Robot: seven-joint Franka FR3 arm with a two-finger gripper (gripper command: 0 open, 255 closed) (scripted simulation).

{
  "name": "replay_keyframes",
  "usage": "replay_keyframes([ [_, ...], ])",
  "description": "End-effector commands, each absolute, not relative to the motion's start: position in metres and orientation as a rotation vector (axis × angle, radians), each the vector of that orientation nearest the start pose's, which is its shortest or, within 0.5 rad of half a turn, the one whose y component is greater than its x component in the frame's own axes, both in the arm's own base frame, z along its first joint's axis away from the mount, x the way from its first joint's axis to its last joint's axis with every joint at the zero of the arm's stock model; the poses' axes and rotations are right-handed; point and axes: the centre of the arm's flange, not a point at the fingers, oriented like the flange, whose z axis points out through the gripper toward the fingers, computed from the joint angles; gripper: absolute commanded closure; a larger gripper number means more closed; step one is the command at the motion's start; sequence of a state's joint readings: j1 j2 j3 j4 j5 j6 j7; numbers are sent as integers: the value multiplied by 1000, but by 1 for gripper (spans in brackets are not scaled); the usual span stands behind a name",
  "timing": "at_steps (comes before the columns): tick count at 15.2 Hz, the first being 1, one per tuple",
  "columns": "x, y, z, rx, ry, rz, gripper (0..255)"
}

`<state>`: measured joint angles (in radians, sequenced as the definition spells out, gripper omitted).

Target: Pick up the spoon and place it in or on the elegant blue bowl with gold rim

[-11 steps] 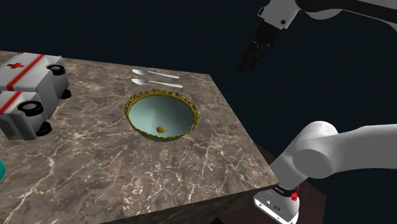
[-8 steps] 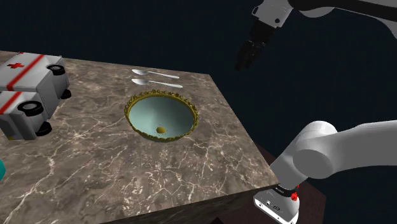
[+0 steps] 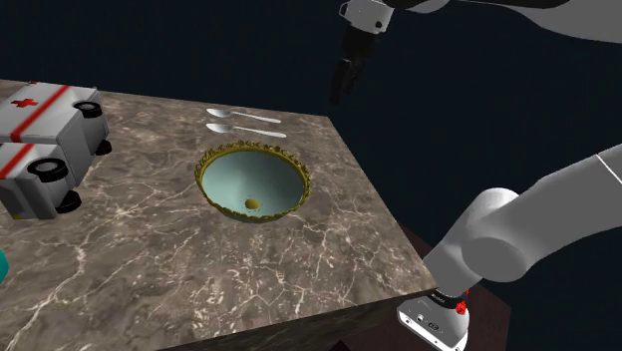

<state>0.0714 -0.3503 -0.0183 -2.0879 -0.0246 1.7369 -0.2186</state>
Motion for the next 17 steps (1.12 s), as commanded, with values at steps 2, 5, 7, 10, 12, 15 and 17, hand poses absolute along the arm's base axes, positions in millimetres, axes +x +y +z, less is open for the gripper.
replay_keyframes([
  [2, 488, 43, 560, -3136, -581, 44, 0],
  [5, 523, 67, 549, -3136, -724, 85, 0],
  [7, 546, 85, 541, -3132, -820, 112, 0],
  [10, 577, 113, 528, -3120, -964, 154, 0],
  [12, 597, 133, 518, -3107, -1061, 182, 0],
  [15, 623, 165, 501, -3082, -1207, 224, 0],
  [17, 639, 187, 490, -3061, -1304, 253, 0],
])
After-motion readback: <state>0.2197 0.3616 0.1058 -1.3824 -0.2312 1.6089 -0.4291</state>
